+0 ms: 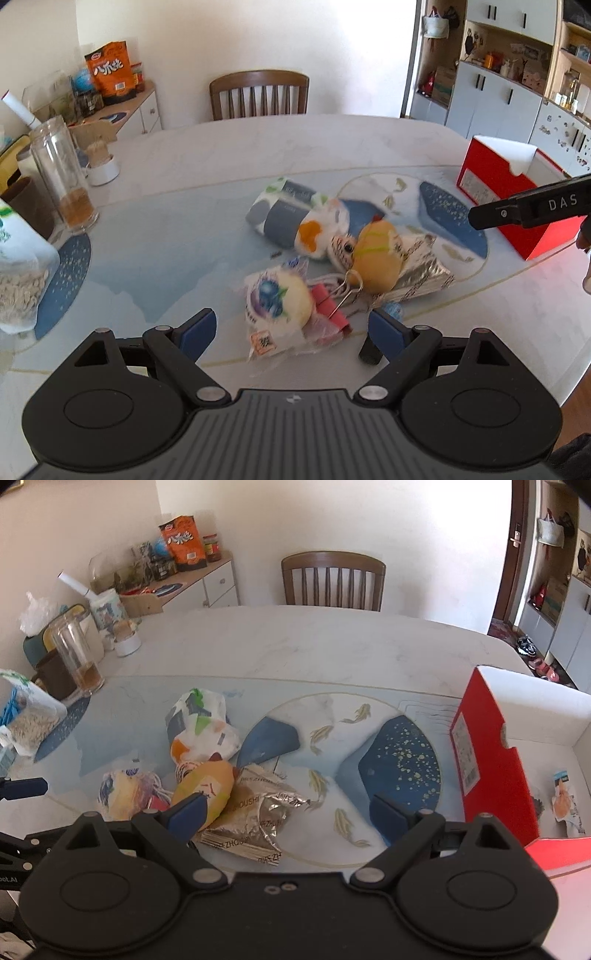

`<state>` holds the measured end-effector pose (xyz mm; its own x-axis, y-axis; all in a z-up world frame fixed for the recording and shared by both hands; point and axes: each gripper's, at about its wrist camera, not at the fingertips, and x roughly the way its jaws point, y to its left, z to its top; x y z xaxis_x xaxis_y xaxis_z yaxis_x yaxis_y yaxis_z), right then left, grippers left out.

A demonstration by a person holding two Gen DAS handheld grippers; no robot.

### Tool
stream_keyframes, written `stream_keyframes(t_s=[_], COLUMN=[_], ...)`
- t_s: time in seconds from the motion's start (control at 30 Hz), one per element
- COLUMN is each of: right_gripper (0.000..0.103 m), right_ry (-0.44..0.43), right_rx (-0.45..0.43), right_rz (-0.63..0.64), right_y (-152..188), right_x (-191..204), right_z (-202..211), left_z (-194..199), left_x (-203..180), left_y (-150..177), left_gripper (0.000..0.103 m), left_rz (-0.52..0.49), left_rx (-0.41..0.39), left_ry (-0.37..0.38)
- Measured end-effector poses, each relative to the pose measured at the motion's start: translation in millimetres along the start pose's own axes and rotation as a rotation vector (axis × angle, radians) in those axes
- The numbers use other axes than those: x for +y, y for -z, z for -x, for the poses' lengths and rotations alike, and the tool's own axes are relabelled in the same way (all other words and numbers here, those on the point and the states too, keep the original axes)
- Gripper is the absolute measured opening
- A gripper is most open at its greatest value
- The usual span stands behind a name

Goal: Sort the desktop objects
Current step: 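Move both tools back over the pile of snacks, then grasp the blueberry bread bag with the left tool while the right tool grasps the yellow cat bun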

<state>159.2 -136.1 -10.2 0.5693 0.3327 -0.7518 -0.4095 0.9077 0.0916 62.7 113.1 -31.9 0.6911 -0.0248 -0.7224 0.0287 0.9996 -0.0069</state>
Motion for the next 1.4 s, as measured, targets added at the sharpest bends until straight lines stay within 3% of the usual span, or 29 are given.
stream_keyframes(t_s=[0.47,0.97,1.23,1.4], right_gripper=[0.092,0.092,0.079,0.076], right_ry=[0.009,-0.063,-0.032,-0.038], right_rx=[0.067,0.045,0.107,0.11], right_rz=[0.049,0.073,0.107,0.106], right_y=[12,-15,-11,-9], right_x=[14,52,69,70], right_z=[-36,-56,-82,-84], left_z=[-33,-63,-82,-83], left_x=[9,16,19,19], left_y=[0,-16,-12,-11], left_gripper=[0.09,0.09,0.089,0.071], left_rz=[0.042,0.056,0.067,0.072], left_rx=[0.016,0.031,0.075,0.084], left_ry=[-0.023,-0.04,-0.045,-0.023])
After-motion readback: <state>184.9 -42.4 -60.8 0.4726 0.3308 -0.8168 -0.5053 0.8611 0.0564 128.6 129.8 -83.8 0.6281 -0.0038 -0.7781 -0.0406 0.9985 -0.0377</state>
